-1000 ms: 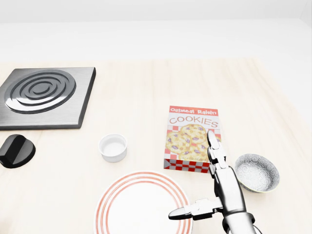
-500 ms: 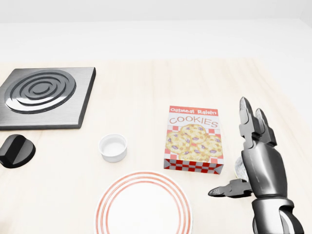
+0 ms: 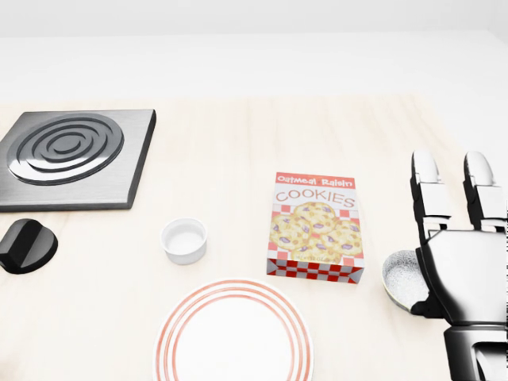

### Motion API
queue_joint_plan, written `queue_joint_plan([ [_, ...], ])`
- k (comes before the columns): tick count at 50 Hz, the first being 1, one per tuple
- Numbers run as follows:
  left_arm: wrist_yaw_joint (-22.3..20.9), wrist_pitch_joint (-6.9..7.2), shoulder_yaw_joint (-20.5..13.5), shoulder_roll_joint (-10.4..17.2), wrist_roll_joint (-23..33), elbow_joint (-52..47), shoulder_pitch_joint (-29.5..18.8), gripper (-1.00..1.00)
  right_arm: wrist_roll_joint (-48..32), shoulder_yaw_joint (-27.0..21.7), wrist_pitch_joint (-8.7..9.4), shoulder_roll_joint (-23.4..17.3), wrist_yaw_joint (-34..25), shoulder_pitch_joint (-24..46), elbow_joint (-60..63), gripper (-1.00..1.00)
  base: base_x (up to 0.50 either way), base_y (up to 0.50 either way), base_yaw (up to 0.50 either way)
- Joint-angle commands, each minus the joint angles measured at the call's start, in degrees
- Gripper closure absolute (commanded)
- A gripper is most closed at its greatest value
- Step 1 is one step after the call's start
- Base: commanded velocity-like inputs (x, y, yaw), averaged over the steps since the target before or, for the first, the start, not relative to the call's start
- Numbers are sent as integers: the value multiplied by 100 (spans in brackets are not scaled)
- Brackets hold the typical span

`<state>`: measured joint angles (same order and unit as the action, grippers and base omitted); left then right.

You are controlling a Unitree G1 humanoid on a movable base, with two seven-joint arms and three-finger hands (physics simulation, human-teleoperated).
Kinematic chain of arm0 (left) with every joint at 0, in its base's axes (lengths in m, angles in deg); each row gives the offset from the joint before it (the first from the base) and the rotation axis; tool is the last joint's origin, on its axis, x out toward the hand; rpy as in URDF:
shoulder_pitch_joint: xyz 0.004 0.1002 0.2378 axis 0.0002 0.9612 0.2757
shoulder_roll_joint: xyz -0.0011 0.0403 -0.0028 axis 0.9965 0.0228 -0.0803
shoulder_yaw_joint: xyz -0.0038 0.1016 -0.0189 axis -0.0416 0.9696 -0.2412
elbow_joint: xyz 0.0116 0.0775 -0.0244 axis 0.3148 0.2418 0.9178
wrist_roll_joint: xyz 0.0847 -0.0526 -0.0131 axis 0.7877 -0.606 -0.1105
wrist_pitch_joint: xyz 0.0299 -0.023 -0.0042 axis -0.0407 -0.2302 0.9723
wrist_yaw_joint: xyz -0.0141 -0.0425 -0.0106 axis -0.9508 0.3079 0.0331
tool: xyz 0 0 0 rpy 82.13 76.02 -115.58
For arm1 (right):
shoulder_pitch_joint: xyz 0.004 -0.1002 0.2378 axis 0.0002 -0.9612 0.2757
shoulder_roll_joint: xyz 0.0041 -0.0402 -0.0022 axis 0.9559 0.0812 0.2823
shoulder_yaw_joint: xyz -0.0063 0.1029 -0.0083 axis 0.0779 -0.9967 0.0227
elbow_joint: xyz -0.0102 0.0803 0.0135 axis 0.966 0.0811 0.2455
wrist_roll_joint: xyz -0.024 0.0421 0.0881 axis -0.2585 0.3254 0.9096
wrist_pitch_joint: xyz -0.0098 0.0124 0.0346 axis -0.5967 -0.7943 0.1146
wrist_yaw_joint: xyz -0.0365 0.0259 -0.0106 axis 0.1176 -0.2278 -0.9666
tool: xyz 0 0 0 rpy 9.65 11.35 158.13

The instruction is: Pick the akita bowl next to the plate and place it on the plate.

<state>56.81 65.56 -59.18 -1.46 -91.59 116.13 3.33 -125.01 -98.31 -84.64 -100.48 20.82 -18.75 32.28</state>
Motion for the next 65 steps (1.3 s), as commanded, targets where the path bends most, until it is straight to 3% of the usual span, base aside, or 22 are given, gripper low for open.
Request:
queue_joint_plan([
  [1,13,20,3,4,-17,2,-2,-100,-795,71,0,25,171,-108,-370,-100,0,0,0],
  [27,-9,20,-4,9,-39,3,7,-100,-1302,800,350,-107,1185,149,-2434,-100,0,0,0],
  [38,-14,18,-3,9,-46,2,4,-100,-813,725,754,-191,1451,405,-3137,-100,0,0,0],
  [43,-6,39,-12,25,-54,4,13,-100,-715,747,856,-235,1449,391,-3182,-100,0,0,0],
  [65,-13,29,-18,13,-66,4,25,-100,-466,806,934,-347,1681,498,-3714,-100,0,0,0],
])
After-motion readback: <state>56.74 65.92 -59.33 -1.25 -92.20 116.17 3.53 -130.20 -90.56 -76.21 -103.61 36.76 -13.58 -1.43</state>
